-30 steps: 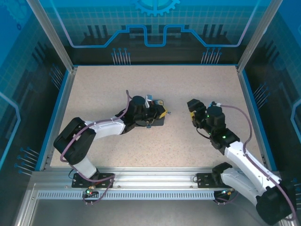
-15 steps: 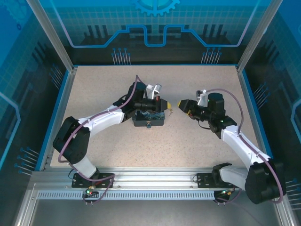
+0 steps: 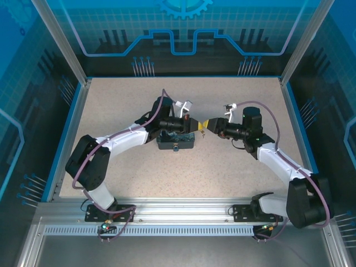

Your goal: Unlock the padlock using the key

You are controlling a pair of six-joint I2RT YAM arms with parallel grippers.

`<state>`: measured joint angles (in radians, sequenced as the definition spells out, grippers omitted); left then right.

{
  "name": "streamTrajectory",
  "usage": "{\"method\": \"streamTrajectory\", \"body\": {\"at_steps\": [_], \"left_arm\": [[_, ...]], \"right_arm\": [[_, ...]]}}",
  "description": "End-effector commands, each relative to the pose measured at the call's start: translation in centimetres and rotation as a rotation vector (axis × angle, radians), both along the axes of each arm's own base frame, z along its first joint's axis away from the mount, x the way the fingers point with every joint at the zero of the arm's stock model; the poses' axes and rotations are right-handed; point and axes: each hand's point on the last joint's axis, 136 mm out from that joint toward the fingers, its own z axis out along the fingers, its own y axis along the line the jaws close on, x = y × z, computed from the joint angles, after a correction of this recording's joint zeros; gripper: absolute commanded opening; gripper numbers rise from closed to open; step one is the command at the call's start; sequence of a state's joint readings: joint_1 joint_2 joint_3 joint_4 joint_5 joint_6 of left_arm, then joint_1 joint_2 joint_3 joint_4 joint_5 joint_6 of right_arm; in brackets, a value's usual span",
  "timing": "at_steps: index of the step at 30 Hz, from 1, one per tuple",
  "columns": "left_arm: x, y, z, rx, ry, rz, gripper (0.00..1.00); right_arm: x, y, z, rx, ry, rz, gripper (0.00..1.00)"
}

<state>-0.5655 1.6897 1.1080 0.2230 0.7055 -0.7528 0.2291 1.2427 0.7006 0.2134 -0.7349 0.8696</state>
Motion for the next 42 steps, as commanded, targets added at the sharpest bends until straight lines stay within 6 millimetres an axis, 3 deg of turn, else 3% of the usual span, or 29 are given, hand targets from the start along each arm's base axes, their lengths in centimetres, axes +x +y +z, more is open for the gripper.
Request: {"method": "streamTrajectory", "body": {"at_steps": [1,17,26,32,37,39,42], "left_arm": [[0.5,-0.4,1.2,-0.051,-0.013,-0.016,0.00],[1.7,-0.5,0.8,-0.051,-0.013,0.023,0.00],[2.2,-0.6,1.1,-0.079,-0.010,0.038,0.00],[2.4,-0.6,1.2,-0.080,-0.010,0.043,0.00],[2.3,-0.6,1.0,-0.079,-0.006,0.044,0.00],[2.4,-0.4,1.0,-0.076,0.000,0.055,0.00],[3.1,0.5,1.0,-0.078,0.018,0.115,0.37]], "right_arm": [[-0.4,0.6,0.6,0.012,-0.048,0.048,0.43],[-1.7,1.0,-1.0,0.019,-0.013,0.095,0.39],[-1.5,1.3,-1.5,0.022,-0.010,0.098,0.37],[-1.3,1.2,-1.9,0.020,-0.003,0.091,0.24],[-1.1,1.0,-2.0,0.015,-0.001,0.075,0.01],[-1.2,0.8,-2.0,0.016,0.002,0.072,0.00],[-1.3,0.6,-2.1,0.012,0.002,0.067,0.00]]}}
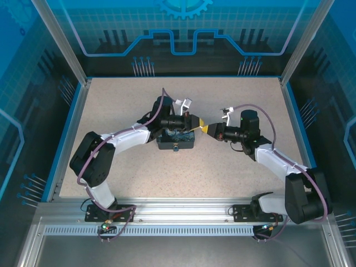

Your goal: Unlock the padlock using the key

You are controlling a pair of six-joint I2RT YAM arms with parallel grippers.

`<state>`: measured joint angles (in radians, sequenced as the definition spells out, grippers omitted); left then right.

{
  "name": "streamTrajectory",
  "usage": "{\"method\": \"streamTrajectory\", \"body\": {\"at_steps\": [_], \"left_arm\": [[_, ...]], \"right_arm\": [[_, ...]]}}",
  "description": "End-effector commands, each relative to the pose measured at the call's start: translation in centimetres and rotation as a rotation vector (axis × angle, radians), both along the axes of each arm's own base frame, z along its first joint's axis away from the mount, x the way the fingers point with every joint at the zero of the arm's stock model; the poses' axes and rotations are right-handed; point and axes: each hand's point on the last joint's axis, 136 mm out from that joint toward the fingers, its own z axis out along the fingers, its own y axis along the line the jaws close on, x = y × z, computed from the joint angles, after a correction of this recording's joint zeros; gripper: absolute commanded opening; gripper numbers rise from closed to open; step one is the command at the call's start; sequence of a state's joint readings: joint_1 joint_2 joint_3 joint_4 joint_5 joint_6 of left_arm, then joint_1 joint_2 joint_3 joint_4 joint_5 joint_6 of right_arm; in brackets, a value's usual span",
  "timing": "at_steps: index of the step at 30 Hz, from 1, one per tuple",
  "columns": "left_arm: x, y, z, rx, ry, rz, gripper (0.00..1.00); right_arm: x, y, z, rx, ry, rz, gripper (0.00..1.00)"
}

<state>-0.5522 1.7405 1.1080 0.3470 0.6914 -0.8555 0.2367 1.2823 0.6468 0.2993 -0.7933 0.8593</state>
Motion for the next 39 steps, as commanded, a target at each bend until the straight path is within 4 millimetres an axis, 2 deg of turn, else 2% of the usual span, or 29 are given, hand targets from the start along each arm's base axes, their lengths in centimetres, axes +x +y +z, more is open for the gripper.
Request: {"method": "streamTrajectory", "body": {"at_steps": [1,4,8,10,15,17,21,25,31,39], "left_arm": [[1.6,1.4,1.3,-0.029,-0.003,0.095,0.48],[2.3,3.0,1.7,-0.046,0.038,0.170,0.59],[2.5,4.5,1.5,-0.042,0.143,0.245,0.61],[2.3,4.8,0.7,-0.017,0.229,0.276,0.61],[1.7,5.1,-0.6,-0.024,0.397,0.317,0.59],[1.5,5.2,-0.8,-0.019,0.438,0.328,0.58],[0.7,5.3,-1.3,0.019,0.481,0.338,0.57],[-0.1,5.0,-1.5,0.032,0.497,0.338,0.57],[-0.8,3.7,-1.3,0.030,0.512,0.322,0.54],[-1.4,2.4,-1.4,0.040,0.523,0.306,0.46]], "right_arm": [[-0.6,-0.2,-0.5,-0.010,-0.003,0.002,0.00],[-0.8,-0.5,-0.4,-0.020,-0.016,-0.003,0.00],[-1.2,-0.7,-0.7,-0.054,-0.018,-0.017,0.00],[-1.2,-0.7,-0.5,-0.113,-0.050,-0.040,0.00],[-1.7,-0.3,0.2,-0.394,-0.202,-0.111,0.00],[-1.5,-0.8,0.3,-0.514,-0.258,-0.168,0.00],[-1.5,-1.3,1.2,-0.645,-0.360,-0.245,0.00],[-1.5,-1.0,2.0,-0.717,-0.434,-0.267,0.00],[-1.5,0.5,3.1,-0.815,-0.544,-0.254,0.00],[-1.3,1.7,3.0,-0.884,-0.613,-0.223,0.00]]}}
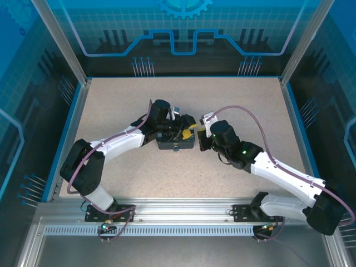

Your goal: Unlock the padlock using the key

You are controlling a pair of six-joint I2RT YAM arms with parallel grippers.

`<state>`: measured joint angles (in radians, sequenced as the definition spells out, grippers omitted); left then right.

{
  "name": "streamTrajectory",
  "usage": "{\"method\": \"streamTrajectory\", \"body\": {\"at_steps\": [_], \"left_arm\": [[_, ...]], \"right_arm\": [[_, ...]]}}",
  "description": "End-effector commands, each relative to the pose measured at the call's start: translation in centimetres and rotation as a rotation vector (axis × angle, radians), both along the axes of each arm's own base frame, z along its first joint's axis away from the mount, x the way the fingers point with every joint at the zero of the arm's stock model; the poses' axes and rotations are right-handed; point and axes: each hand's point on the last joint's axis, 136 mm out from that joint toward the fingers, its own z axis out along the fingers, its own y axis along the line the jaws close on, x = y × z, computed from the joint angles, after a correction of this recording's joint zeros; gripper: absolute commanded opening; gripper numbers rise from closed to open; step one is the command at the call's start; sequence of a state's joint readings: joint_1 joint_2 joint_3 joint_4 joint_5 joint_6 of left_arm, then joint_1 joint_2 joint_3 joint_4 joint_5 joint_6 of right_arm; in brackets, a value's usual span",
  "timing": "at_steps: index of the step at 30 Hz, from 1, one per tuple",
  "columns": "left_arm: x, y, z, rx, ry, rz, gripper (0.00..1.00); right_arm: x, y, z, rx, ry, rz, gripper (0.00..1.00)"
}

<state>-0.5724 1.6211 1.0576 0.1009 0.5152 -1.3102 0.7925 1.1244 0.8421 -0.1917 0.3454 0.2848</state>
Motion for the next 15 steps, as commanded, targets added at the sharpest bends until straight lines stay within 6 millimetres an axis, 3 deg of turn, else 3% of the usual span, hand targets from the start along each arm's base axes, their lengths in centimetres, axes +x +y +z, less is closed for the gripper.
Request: {"method": "streamTrajectory", "body": {"at_steps": [1,6,14,15], "left_arm": [[0.1,-0.3,0.8,-0.001,0.000,0.011,0.45],[0.0,-0.5,1.2,-0.007,-0.005,0.007,0.39],[-0.1,-0.9,2.0,-0.018,-0.026,-0.006,0.38],[-0.2,-1.0,2.1,-0.019,-0.028,-0.008,0.37]], "right_arm": [[0.6,-0.1,1.2,-0.051,-0.065,-0.017,0.00],[0.7,-0.1,1.2,-0.071,-0.074,-0.006,0.00],[0.8,0.4,0.0,-0.097,-0.049,0.011,0.00],[1.1,0.7,1.2,-0.078,-0.065,0.013,0.00]]}}
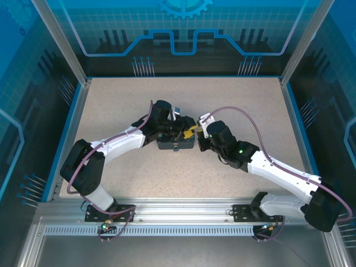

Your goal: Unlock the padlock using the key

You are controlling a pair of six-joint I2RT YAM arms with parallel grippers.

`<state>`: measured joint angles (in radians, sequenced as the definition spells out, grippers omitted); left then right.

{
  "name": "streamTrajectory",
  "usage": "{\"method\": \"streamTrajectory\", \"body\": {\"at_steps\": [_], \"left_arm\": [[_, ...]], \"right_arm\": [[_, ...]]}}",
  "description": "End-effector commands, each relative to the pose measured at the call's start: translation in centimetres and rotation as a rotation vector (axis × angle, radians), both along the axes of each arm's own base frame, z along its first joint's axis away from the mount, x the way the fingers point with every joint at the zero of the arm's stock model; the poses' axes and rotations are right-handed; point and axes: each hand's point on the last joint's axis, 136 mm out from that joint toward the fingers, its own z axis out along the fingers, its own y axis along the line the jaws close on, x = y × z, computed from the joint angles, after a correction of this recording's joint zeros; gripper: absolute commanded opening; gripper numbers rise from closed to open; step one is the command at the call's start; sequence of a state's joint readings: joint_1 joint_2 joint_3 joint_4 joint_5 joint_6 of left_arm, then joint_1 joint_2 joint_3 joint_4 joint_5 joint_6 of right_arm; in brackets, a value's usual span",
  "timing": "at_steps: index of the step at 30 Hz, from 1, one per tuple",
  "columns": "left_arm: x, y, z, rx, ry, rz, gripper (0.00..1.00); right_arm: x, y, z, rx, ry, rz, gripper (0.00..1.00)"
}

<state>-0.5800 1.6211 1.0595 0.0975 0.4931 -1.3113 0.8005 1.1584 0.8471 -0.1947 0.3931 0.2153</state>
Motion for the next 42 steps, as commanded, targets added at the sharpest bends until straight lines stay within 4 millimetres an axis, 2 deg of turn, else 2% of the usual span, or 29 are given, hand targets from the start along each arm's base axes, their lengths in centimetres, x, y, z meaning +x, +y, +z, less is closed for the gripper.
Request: {"method": "streamTrajectory", "body": {"at_steps": [1,5,16,19,23,26,27,29,32,35,36,40,42], "left_arm": [[-0.3,-0.9,2.3,-0.031,-0.024,-0.021,0.37],[-0.2,-1.1,2.7,-0.040,-0.037,-0.025,0.36],[-0.3,-1.2,2.5,-0.036,-0.034,-0.027,0.23],[-0.3,-1.2,2.4,-0.031,-0.036,-0.030,0.17],[-0.3,-1.2,2.3,-0.025,-0.036,-0.031,0.02],[-0.2,-1.2,2.0,-0.017,-0.035,-0.032,0.00],[-0.2,-1.2,1.9,-0.012,-0.038,-0.030,0.00],[-0.1,-1.1,1.8,-0.001,-0.060,-0.033,0.00],[0.2,-1.0,1.6,0.018,-0.107,-0.041,0.00],[0.6,-0.9,1.6,0.006,-0.159,-0.039,0.00],[0.7,-0.8,1.6,0.002,-0.171,-0.034,0.00],[1.1,-0.4,2.2,-0.009,-0.264,-0.038,0.00],[1.2,-0.2,2.7,-0.001,-0.323,-0.047,0.00]], "right_arm": [[0.6,1.1,2.1,0.015,-0.040,0.014,0.00],[0.8,1.4,1.7,0.006,-0.032,0.017,0.00],[1.0,1.5,1.0,-0.015,-0.018,0.013,0.00],[1.1,1.5,1.0,-0.017,-0.020,0.007,0.00],[1.1,1.4,0.9,-0.019,-0.018,0.006,0.00],[1.0,1.4,1.1,-0.006,-0.007,0.007,0.00],[0.9,1.4,1.2,0.004,0.004,0.008,0.04],[0.7,0.9,1.8,0.044,0.031,0.001,0.29],[0.2,-0.2,2.9,0.158,0.069,-0.020,0.49],[-0.1,-2.2,4.2,0.331,0.110,-0.070,0.56],[-0.3,-2.9,3.4,0.373,0.141,-0.094,0.57],[0.0,-5.1,3.3,0.609,0.229,-0.171,0.59],[0.3,-5.5,3.0,0.702,0.280,-0.200,0.59]]}}
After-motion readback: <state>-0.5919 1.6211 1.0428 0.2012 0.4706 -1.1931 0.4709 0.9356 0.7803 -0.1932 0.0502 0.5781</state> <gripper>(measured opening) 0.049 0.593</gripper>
